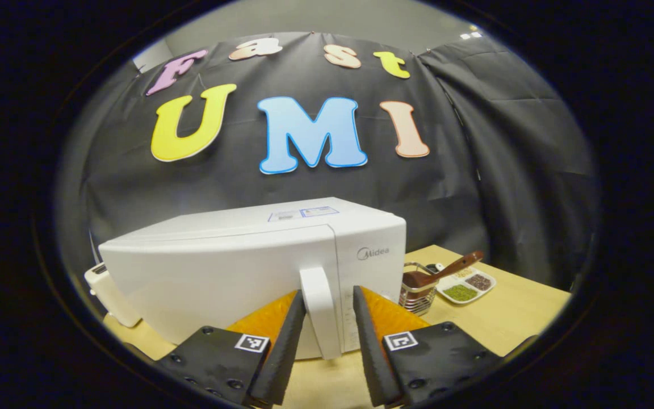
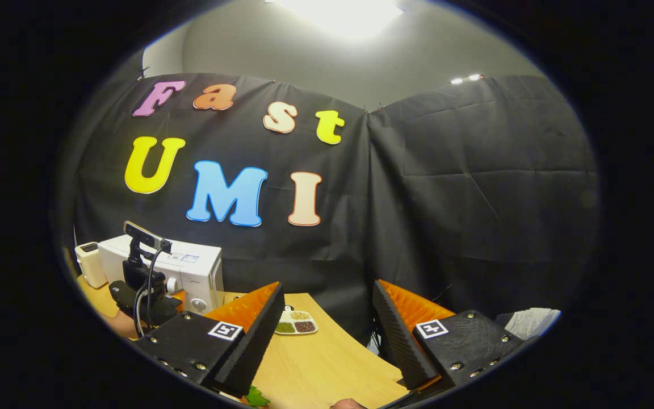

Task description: Open the microwave oven with the left hand, put the food in, and close the microwave oven.

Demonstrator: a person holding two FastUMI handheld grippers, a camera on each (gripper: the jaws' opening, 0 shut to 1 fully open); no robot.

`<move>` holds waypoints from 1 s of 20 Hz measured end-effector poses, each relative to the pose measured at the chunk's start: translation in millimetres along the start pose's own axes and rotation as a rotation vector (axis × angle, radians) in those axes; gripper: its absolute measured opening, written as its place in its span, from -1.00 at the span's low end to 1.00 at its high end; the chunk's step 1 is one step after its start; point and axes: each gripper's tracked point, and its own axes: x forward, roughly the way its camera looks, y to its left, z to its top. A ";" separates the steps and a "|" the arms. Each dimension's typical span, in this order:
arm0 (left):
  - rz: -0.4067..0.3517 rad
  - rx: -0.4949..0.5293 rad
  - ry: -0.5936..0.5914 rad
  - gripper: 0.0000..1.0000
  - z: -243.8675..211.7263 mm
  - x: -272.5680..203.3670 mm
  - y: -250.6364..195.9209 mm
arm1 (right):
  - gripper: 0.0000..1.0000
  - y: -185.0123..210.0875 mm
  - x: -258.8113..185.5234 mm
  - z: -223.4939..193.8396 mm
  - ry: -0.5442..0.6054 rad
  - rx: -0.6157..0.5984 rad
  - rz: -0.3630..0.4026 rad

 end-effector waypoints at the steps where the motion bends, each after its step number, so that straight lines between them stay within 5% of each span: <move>1: -0.004 -0.003 0.013 -0.03 -3.9 1.8 -1.9 | 0.91 1.0 -1.2 -0.2 0.002 0.005 0.001; 11: 0.006 -0.015 0.058 -0.63 -7.2 -5.5 1.6 | 0.91 2.7 -16.2 -5.7 0.010 0.017 0.006; 20: -0.025 -0.034 0.093 -0.72 -3.7 -6.4 1.5 | 0.91 19.3 -17.4 -1.0 -0.026 -0.002 0.049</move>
